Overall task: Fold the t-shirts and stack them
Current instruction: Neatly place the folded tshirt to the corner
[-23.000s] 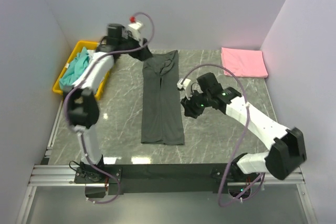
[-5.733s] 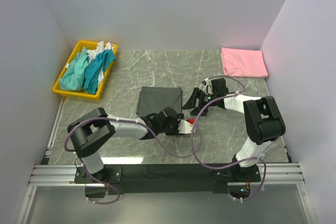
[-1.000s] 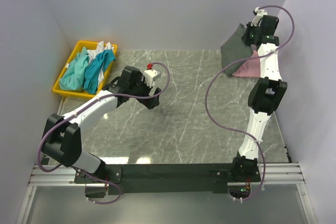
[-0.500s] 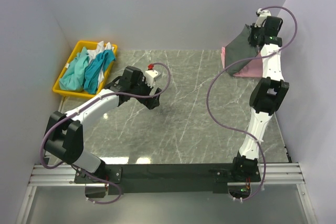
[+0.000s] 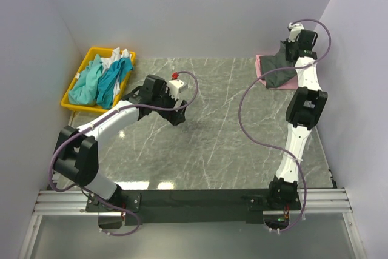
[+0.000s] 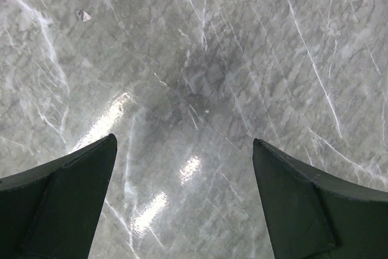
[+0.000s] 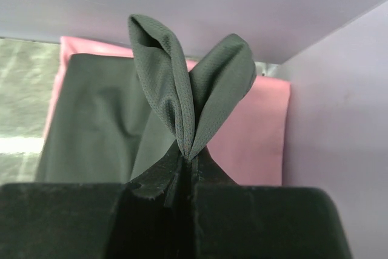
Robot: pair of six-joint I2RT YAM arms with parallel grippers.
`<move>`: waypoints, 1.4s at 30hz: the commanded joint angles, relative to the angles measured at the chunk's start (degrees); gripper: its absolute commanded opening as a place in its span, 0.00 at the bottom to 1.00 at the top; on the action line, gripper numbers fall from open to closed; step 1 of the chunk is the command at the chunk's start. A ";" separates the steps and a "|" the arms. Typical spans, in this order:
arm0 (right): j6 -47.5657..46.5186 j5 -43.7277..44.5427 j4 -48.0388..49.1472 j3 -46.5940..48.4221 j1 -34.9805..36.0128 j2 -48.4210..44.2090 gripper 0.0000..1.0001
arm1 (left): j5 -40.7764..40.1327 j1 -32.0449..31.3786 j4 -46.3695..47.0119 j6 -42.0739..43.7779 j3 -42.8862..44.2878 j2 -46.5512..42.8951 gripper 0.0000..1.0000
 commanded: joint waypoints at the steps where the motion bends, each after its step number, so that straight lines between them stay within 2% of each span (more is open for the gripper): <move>1: -3.65 2.20 6.81 1.12 -0.42 0.43 0.00 | 1.81 0.24 -0.06 -0.75 2.35 0.23 0.99; 7: -4.89 3.34 8.83 0.77 -0.42 1.75 0.00 | 1.89 0.24 -0.32 -0.75 2.44 0.50 0.99; 9: -4.71 5.18 9.89 0.15 -0.33 1.84 0.06 | 1.81 0.32 -0.41 -0.66 2.52 0.50 1.00; 10: -4.54 6.06 10.24 0.07 -0.42 1.75 0.16 | 1.63 0.32 -0.41 -0.74 2.53 0.50 1.00; 11: -4.62 7.11 11.11 -0.63 -0.33 1.05 0.36 | 1.54 0.32 -0.41 -0.83 2.53 0.41 0.99; 13: -4.89 7.65 12.00 -1.86 -0.42 -0.18 0.51 | 1.63 0.50 -0.41 -0.92 2.44 0.32 0.99; 14: -4.97 7.48 12.35 -2.74 -0.42 -1.31 0.63 | 1.72 0.59 -0.58 -1.10 2.44 0.32 0.99; 15: -4.89 7.13 12.09 -2.83 -0.33 -1.93 0.66 | 1.81 0.76 -0.50 -1.10 2.44 0.41 0.99; 23: 1.26 -0.86 7.79 -5.02 0.72 -8.61 0.69 | 2.51 1.29 -0.32 -2.06 2.88 0.50 0.99; 32: 4.86 -5.26 0.50 -5.21 5.29 -6.17 0.52 | 2.77 1.73 -0.85 -2.85 4.19 0.59 0.99; 34: 5.83 -6.32 -1.35 -5.03 5.82 -6.07 0.52 | 3.56 2.08 -0.85 -3.21 4.46 0.24 1.00; 36: 7.23 -8.86 -3.55 -5.99 6.70 -7.82 0.52 | 4.79 2.69 -0.67 -3.73 4.63 -0.55 0.99; 42: 7.77 -13.08 -8.64 -16.71 11.00 -20.12 0.64 | 8.22 7.52 -3.92 -9.35 7.87 -0.47 1.00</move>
